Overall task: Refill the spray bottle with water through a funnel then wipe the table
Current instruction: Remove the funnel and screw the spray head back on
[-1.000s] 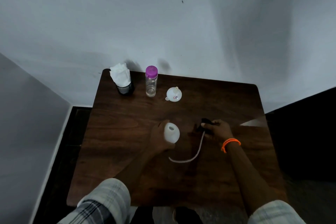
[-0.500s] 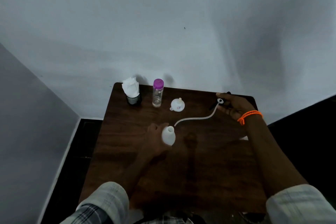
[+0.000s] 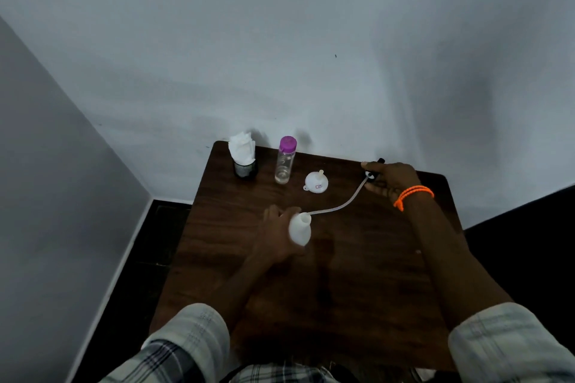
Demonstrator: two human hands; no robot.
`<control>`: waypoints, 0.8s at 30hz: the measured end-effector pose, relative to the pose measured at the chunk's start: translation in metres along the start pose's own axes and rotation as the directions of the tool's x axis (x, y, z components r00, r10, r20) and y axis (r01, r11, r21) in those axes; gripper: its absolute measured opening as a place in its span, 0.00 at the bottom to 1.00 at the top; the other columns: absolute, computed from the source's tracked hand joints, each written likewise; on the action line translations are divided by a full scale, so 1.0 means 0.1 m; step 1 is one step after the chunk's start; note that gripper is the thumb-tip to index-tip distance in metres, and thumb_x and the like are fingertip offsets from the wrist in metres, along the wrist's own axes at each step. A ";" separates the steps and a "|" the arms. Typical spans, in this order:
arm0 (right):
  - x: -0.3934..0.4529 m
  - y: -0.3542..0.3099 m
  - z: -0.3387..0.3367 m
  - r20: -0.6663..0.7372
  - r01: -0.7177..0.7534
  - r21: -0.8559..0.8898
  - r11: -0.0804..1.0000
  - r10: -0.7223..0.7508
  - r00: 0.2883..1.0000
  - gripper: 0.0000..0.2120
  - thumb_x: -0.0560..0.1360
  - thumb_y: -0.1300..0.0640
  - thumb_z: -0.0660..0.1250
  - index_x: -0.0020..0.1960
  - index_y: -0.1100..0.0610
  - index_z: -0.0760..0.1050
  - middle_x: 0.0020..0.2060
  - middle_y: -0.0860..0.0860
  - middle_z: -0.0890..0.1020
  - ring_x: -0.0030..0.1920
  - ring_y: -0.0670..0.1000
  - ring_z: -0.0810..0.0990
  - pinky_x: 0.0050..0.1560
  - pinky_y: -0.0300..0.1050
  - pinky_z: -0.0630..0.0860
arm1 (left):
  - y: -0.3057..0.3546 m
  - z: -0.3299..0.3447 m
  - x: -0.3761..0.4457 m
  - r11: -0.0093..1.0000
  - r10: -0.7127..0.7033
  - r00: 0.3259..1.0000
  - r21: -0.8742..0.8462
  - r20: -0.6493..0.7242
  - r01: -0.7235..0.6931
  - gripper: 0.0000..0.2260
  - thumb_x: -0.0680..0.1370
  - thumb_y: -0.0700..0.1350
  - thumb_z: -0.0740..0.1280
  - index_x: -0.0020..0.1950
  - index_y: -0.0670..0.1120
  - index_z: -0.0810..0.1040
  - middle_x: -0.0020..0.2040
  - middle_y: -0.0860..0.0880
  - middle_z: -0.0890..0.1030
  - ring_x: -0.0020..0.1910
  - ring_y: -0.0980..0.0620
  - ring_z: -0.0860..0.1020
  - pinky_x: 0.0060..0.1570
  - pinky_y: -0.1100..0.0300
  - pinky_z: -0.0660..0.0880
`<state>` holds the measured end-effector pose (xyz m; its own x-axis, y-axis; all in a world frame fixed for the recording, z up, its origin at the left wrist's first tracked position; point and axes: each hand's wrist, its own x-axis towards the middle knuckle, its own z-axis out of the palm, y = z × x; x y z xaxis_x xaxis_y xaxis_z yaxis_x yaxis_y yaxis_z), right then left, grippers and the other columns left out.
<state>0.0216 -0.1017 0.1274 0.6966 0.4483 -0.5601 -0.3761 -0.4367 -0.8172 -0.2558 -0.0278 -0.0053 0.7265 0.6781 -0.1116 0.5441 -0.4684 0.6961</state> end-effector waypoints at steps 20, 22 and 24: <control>-1.11 0.13 1.01 0.192 0.801 -0.071 0.595 -0.779 0.596 0.32 0.68 0.64 0.81 0.69 0.56 0.74 0.46 0.53 0.83 0.49 0.50 0.85 0.54 0.42 0.81 | 0.48 -0.01 0.39 0.982 -0.022 0.999 -0.190 -0.049 0.013 0.49 0.60 0.57 0.82 0.76 0.53 0.64 0.71 0.43 0.64 0.66 0.49 0.71 0.63 0.61 0.68; -1.15 0.19 0.96 0.206 0.825 -0.052 0.562 -0.803 0.560 0.29 0.70 0.65 0.79 0.68 0.57 0.76 0.50 0.53 0.83 0.53 0.51 0.84 0.56 0.43 0.81 | 0.47 -0.06 0.41 0.974 0.000 0.996 -0.226 -0.086 -0.019 0.49 0.58 0.58 0.83 0.76 0.56 0.65 0.72 0.44 0.62 0.64 0.52 0.72 0.60 0.65 0.68; -1.14 0.24 0.88 0.201 0.851 -0.089 0.517 -0.828 0.524 0.23 0.71 0.65 0.78 0.65 0.58 0.79 0.53 0.51 0.82 0.55 0.49 0.83 0.56 0.41 0.80 | 0.49 -0.10 0.40 0.969 0.001 0.994 -0.246 -0.112 -0.029 0.48 0.59 0.58 0.83 0.75 0.58 0.64 0.70 0.46 0.63 0.60 0.52 0.74 0.57 0.62 0.72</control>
<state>-0.1208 -0.0949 0.1597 0.5537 0.7528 0.3560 0.4532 0.0863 -0.8872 -0.2043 -0.0178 0.0319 0.6754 0.7368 -0.0302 0.4028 -0.3343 0.8521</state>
